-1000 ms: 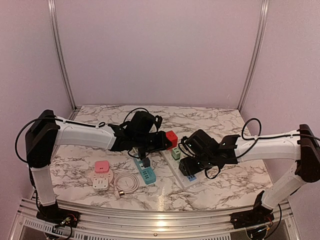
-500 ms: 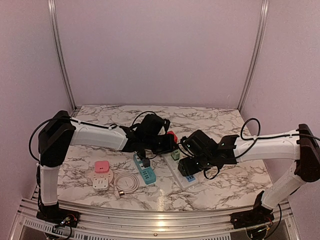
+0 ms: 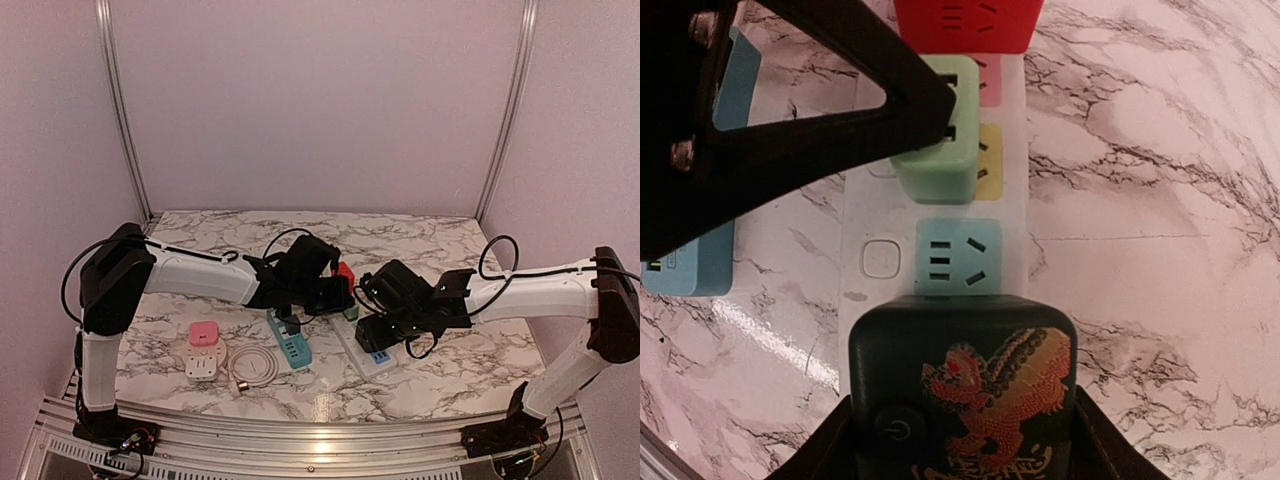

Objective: Pull the plug off the socket

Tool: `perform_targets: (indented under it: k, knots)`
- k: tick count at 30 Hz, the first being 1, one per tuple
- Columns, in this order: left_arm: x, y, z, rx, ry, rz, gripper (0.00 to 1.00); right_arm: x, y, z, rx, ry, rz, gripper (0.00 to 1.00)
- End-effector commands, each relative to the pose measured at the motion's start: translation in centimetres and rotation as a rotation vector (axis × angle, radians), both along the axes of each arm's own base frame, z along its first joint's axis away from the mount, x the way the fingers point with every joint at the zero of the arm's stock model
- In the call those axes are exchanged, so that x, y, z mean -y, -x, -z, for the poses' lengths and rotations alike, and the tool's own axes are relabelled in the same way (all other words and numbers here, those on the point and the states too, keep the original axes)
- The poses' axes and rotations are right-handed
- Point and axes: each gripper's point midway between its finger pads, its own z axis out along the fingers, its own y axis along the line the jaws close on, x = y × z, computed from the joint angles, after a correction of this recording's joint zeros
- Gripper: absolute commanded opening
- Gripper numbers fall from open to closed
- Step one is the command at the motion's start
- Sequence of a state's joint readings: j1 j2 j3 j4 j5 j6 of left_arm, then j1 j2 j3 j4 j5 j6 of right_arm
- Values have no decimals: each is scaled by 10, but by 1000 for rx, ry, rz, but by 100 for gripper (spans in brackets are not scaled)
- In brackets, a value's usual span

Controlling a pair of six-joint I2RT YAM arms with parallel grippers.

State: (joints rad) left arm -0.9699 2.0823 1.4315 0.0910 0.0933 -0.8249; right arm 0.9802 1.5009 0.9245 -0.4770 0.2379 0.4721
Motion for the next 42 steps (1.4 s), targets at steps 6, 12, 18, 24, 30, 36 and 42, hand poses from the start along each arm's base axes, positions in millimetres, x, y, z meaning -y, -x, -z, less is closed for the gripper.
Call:
perform_targets:
  k: [6,12,18,24,30,36,42]
  knots:
    - [-21,9,40,-55,-155,-24,0,-19,1,-5,-11,-26,-25,49]
    - [-25,9,45,-62,-175,-32,0,-17,1,-3,-12,-6,-20,60]
    - [-27,10,49,-70,-193,-39,0,-20,1,-4,-14,-4,-25,44]
    - [-35,11,61,-87,-250,-49,0,-23,-4,-15,12,-12,-17,22]
    - [-44,14,75,-97,-310,-51,0,-26,-9,-27,38,-36,-1,15]
    - [-55,15,86,-99,-359,-63,0,-28,-13,-39,68,-57,17,14]
    - [-61,17,90,-97,-387,-67,0,-24,-15,-47,87,-62,35,13]
